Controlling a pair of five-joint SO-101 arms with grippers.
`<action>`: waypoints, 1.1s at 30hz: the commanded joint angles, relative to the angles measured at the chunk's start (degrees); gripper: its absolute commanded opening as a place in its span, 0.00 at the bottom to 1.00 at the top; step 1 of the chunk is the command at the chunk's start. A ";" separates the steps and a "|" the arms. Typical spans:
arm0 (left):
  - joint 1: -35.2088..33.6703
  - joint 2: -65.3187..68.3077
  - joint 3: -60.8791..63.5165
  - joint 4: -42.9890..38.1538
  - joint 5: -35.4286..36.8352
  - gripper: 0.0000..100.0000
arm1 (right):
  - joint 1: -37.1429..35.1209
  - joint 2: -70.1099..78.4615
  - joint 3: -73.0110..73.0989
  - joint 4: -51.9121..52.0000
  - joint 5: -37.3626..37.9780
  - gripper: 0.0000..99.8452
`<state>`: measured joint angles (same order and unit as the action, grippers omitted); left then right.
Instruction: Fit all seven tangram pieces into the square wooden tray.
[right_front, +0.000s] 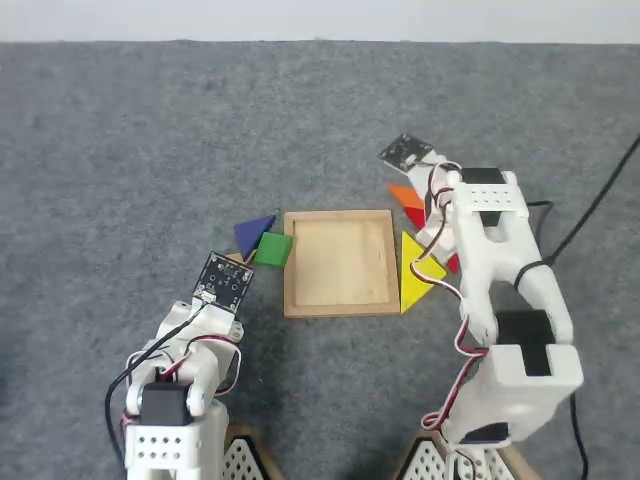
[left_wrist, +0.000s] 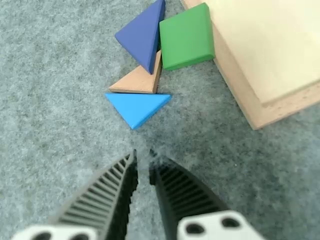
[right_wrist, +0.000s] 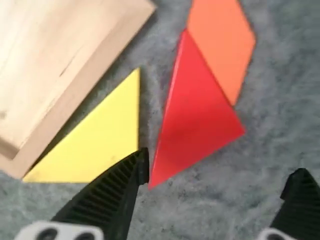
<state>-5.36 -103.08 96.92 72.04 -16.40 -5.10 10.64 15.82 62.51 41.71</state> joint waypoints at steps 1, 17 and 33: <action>-0.18 -0.18 -0.48 0.26 0.18 0.04 | 0.40 -0.31 -2.99 -2.33 -1.85 0.42; -0.18 -0.18 -0.48 0.26 0.18 0.04 | 6.73 -0.13 -4.92 3.91 8.09 0.42; -0.18 -0.18 -0.48 0.26 0.18 0.04 | -2.86 2.42 -5.45 0.57 2.11 0.55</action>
<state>-5.36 -103.08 96.92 72.04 -16.40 -7.30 12.31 12.75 64.88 45.41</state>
